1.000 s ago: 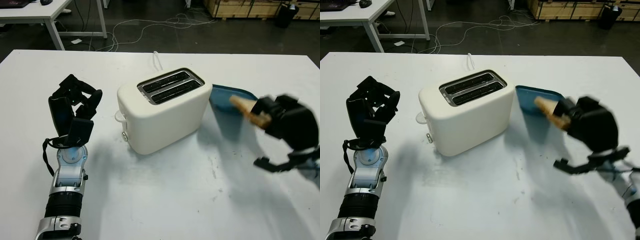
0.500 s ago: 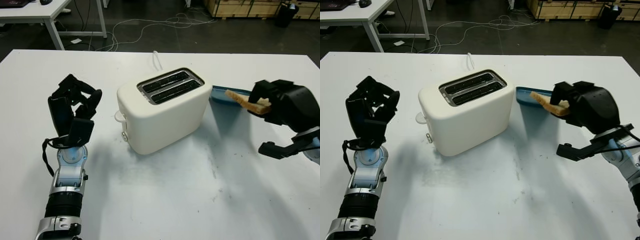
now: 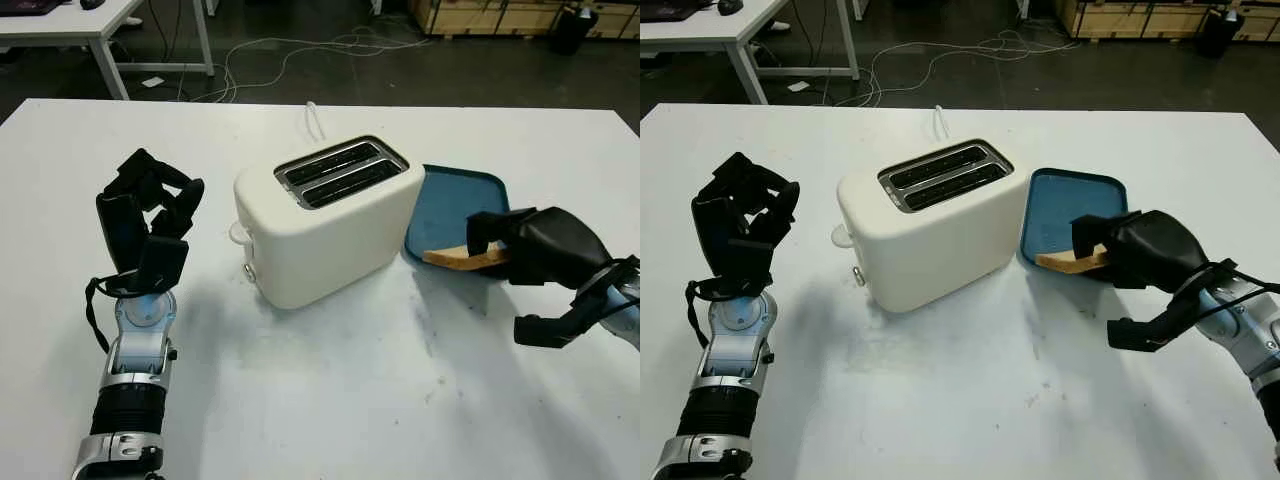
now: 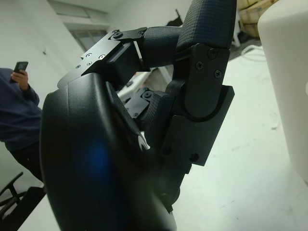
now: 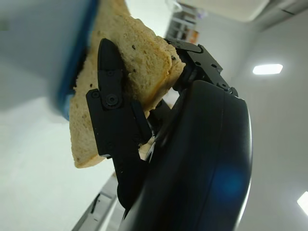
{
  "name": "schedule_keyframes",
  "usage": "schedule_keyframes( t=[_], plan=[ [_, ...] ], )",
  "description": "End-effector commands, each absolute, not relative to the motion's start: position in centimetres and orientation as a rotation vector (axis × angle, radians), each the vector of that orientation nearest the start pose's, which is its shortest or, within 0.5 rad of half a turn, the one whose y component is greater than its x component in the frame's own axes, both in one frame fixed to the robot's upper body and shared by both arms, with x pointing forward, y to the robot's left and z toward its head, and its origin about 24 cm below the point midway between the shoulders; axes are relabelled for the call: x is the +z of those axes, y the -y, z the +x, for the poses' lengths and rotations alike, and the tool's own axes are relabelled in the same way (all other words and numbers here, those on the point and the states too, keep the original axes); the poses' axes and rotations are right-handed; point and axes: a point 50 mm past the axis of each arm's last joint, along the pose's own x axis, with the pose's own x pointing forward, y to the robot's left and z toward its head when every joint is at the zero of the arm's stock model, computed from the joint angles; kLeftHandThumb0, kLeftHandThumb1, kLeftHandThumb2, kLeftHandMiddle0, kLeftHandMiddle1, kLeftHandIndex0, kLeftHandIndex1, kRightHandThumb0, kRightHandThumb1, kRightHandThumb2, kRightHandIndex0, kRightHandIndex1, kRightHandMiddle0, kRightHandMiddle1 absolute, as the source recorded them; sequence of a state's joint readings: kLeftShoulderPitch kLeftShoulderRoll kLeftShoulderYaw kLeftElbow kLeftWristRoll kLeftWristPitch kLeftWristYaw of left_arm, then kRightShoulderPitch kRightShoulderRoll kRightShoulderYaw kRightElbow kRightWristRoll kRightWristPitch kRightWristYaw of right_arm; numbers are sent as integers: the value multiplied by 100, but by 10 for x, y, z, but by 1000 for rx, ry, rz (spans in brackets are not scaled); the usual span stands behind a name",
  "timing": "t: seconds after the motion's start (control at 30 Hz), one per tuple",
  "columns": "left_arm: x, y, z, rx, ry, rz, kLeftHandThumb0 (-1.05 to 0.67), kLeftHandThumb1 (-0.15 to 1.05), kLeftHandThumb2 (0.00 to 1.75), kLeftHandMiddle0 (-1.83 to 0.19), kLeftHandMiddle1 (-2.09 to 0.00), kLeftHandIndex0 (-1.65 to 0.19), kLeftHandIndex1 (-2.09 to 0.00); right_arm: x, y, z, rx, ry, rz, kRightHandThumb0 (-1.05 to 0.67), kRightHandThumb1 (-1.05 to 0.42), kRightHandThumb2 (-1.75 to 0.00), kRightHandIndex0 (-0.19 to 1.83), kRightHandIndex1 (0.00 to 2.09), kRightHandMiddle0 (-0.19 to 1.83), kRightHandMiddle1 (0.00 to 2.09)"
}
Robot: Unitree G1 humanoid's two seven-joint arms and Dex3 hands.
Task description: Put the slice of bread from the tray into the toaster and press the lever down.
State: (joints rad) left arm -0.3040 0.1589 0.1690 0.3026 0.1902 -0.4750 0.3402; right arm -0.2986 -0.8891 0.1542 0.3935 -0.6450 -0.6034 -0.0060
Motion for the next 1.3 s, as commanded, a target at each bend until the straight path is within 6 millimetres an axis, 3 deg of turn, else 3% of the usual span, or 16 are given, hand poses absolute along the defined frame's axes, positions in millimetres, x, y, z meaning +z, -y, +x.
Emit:
schedule_keyframes(
  t=[0.0, 0.27, 0.37, 0.47, 0.6, 0.73, 0.87, 1.0, 1.13, 1.27],
  plan=[
    [109, -207, 295, 387, 536, 243, -98, 92, 22, -100, -168, -79, -150, 132, 272, 290, 346, 345, -1521, -34, -92, -50, 75, 175, 43, 175],
    [109, -205, 296, 386, 539, 239, -98, 92, 22, -102, -167, -81, -149, 191, 285, 314, 129, 417, -1544, -37, -92, -53, 68, 175, 39, 175],
    [109, -205, 296, 387, 537, 245, -98, 92, 22, -102, -167, -81, -149, 221, 288, 326, 37, 503, -1508, -30, -92, -35, 65, 175, 46, 160],
    [109, -205, 296, 388, 537, 251, -98, 92, 22, -102, -166, -81, -149, 247, 287, 335, -14, 568, -1474, -32, -92, -29, 67, 175, 55, 150],
    [110, -206, 296, 388, 532, 251, -98, 92, 22, -101, -167, -80, -150, 282, 283, 346, -29, 591, -1450, -45, -92, -37, 69, 175, 61, 153],
    [110, -206, 295, 389, 533, 253, -99, 92, 22, -101, -168, -80, -150, 314, 273, 355, 56, 613, -1296, -50, -92, -36, 77, 175, 66, 157],
    [111, -206, 295, 391, 534, 249, -99, 92, 21, -102, -167, -81, -149, 349, 252, 361, 163, 637, -1179, -50, -92, -31, 84, 175, 63, 172],
    [110, -206, 295, 390, 533, 247, -99, 92, 21, -102, -166, -82, -149, 370, 229, 363, 262, 668, -1108, -54, -92, -25, 92, 175, 74, 171],
    [110, -206, 295, 390, 534, 251, -98, 92, 22, -101, -167, -81, -148, 379, 194, 367, 394, 693, -1074, -54, -92, -20, 104, 175, 86, 174],
    [109, -206, 294, 393, 530, 248, -99, 92, 21, -102, -165, -82, -147, 374, 165, 370, 538, 701, -1079, -47, -92, -20, 110, 175, 90, 175]
  ],
)
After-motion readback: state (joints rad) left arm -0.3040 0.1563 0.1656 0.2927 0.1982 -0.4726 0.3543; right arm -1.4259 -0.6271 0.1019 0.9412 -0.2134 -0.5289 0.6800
